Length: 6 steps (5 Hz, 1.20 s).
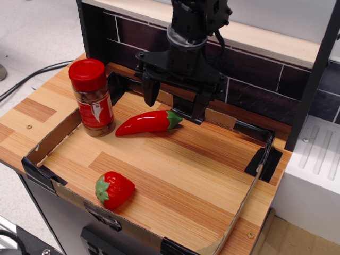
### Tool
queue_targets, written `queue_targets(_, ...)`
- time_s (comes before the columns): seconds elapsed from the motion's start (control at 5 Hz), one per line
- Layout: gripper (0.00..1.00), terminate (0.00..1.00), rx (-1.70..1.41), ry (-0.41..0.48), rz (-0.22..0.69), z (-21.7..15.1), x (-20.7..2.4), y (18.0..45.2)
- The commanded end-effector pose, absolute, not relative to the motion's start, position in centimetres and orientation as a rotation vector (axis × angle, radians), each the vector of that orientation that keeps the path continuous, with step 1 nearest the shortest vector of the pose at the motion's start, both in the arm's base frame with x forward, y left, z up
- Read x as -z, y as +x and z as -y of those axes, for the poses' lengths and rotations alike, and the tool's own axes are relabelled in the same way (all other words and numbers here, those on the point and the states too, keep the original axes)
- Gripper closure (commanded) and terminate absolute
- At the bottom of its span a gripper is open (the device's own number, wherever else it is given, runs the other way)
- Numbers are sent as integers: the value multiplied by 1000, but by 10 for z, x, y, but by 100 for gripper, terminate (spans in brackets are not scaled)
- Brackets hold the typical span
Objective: Topple basil bottle
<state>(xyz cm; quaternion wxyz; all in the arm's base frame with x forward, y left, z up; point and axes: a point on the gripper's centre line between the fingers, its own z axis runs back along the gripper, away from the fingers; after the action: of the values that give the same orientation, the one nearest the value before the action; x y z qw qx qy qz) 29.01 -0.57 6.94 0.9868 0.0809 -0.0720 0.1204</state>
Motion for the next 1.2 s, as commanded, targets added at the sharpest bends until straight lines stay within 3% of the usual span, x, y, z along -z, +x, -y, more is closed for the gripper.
queue_targets(0.0, 0, 0, -242, 162, 145, 6, -69, 290)
queue_targets(0.4, 0, 0, -62, 250, 212, -52, -95, 309)
queue_targets(0.6, 0, 0, 8, 227, 155, -78, -102, 317)
queue_targets(1.0, 0, 0, 131, 184, 139, -109, -111, 320)
